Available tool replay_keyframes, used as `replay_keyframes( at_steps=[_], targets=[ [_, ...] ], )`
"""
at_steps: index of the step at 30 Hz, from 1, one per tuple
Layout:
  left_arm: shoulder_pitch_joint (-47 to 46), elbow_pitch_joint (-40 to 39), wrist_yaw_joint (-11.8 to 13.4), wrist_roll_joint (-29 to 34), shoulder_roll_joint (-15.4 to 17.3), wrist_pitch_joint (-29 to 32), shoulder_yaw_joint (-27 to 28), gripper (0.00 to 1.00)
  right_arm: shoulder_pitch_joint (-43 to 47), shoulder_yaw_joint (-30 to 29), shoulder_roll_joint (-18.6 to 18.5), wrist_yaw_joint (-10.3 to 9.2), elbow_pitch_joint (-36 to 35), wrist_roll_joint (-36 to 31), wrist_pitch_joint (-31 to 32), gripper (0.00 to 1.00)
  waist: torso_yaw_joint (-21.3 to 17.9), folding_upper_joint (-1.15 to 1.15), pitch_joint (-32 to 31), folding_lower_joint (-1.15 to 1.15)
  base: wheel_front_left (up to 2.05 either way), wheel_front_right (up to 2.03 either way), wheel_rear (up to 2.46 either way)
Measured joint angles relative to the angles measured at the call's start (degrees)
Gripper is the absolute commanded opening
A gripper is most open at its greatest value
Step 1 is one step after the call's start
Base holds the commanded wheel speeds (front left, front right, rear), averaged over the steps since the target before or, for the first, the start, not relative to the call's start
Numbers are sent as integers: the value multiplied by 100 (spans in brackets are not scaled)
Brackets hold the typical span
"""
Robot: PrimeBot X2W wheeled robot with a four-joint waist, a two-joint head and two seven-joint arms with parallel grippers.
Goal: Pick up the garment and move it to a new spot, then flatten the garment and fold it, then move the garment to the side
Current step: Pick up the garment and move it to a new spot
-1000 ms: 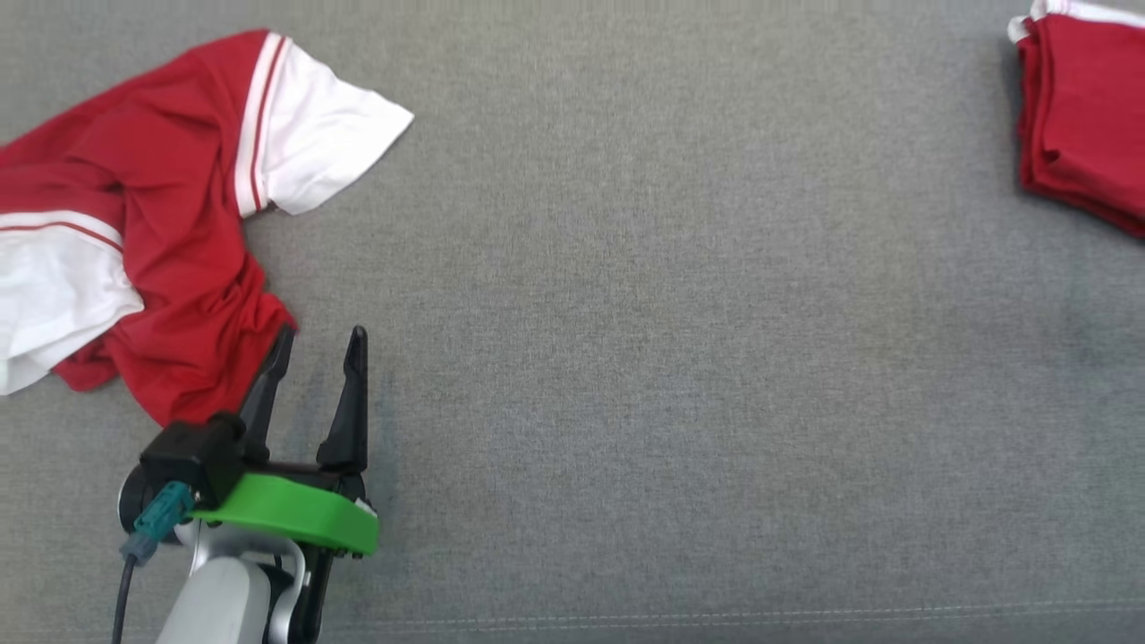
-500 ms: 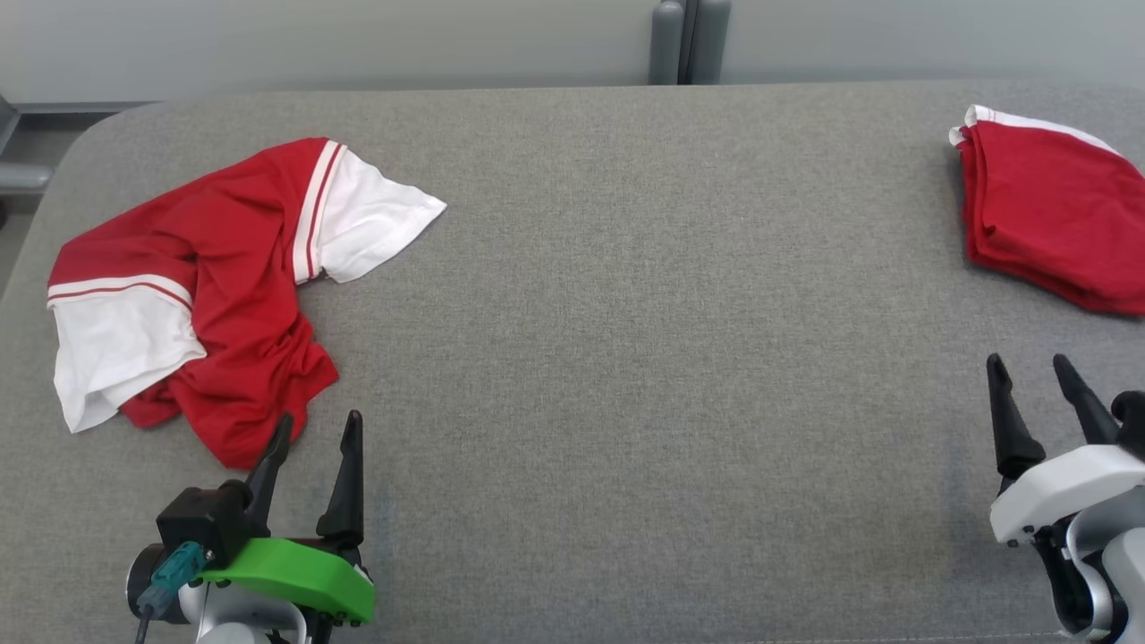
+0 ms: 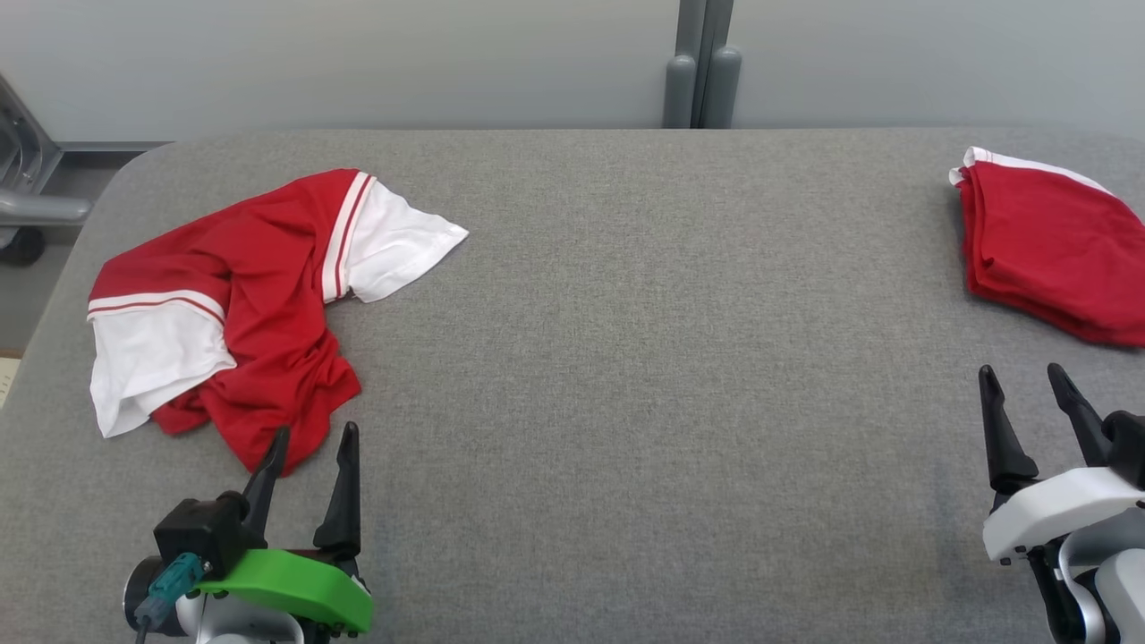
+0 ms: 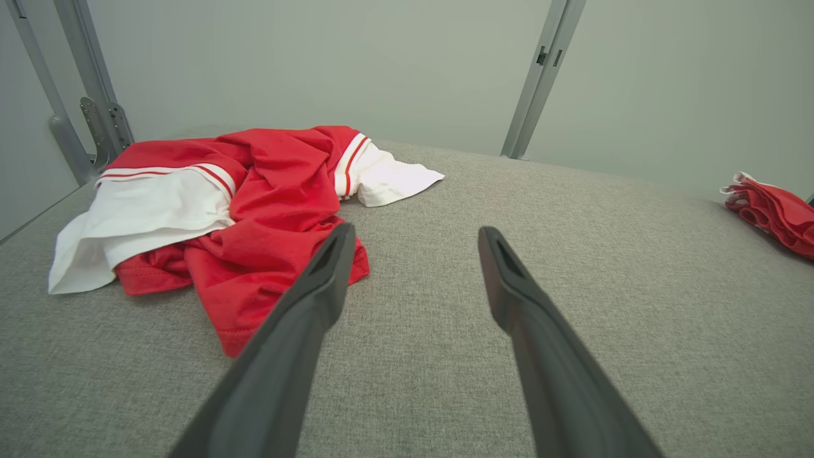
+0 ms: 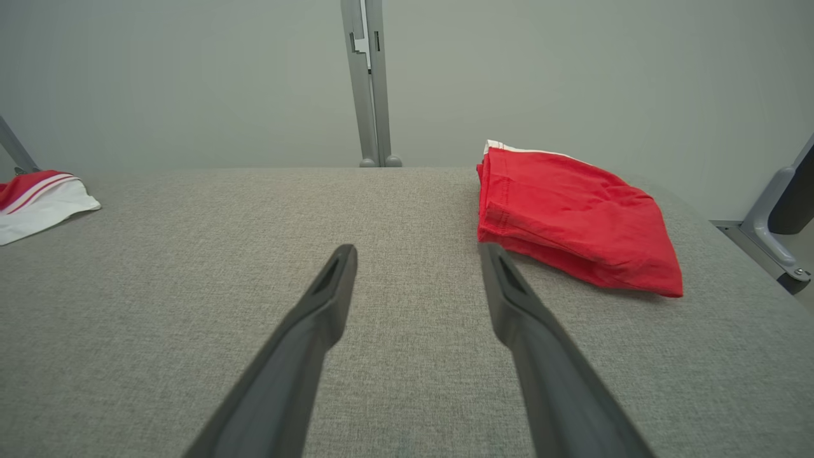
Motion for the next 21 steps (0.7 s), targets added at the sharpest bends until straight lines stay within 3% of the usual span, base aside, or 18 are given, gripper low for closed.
replay_keyframes(
  at_steps=[7,16,21],
  targets=[
    [-1,-87,0,9,-10,-1,-37,100,176,-244,30,0,-165,-260,0,100,153,0,30,0,0,0,0],
    [3,-130,46,8,-56,-1,134,100,250,-10,76,7,-370,-556,0,100,627,0,41,0,0,0,0],
    [175,-258,190,8,-60,-16,377,100,132,393,108,203,-409,-709,0,100,989,0,24,0,0,0,0]
  ],
)
